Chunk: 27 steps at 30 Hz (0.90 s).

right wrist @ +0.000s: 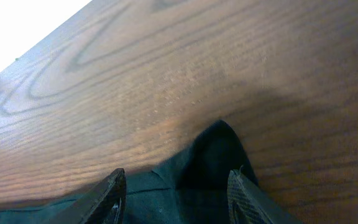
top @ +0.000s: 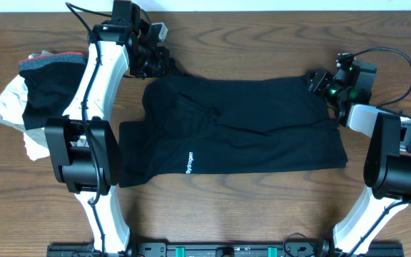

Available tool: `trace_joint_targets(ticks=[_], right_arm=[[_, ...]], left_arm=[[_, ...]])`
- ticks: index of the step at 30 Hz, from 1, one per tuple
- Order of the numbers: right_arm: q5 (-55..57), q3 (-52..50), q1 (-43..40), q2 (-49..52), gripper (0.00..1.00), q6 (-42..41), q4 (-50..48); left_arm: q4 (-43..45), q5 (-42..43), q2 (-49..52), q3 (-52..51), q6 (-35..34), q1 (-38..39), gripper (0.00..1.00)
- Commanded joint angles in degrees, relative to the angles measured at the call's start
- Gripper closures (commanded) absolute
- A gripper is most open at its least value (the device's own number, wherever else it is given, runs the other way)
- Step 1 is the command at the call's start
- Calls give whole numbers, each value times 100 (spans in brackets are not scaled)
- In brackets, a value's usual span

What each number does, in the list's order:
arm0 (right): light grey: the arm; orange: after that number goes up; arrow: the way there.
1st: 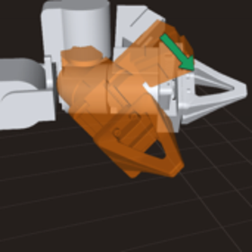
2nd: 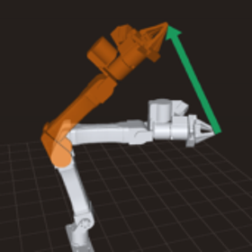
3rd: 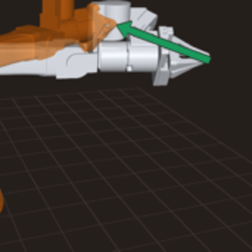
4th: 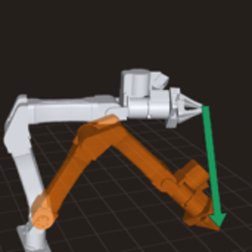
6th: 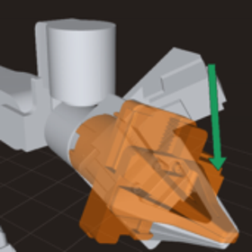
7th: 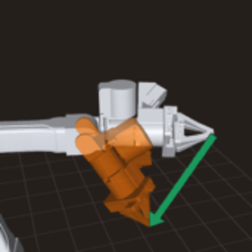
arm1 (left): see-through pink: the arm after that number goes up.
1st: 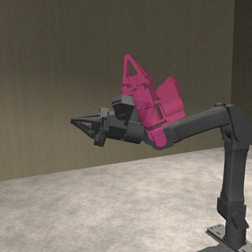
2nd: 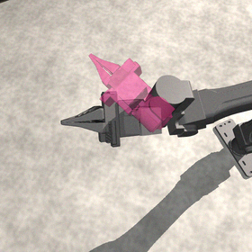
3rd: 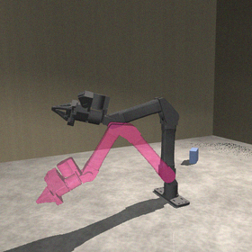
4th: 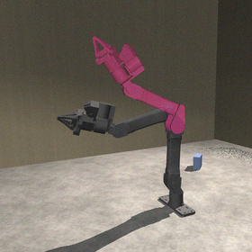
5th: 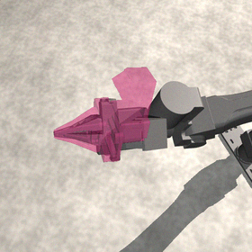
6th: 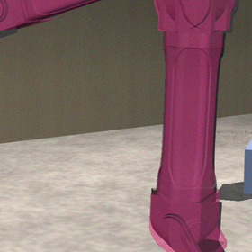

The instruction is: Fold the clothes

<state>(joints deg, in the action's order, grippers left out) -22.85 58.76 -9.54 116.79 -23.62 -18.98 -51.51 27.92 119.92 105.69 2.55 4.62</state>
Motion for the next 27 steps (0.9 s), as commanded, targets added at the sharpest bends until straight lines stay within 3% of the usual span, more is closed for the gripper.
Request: trace_joint_targets(ticks=[1,27], right_arm=[[157,20,105,98,51,-81,-37],[660,20,280,372,55,-380,-330]], left_arm=[[-31,-4,-24,70,-48,24,94],[-31,-4,-24,70,-46,24,94]])
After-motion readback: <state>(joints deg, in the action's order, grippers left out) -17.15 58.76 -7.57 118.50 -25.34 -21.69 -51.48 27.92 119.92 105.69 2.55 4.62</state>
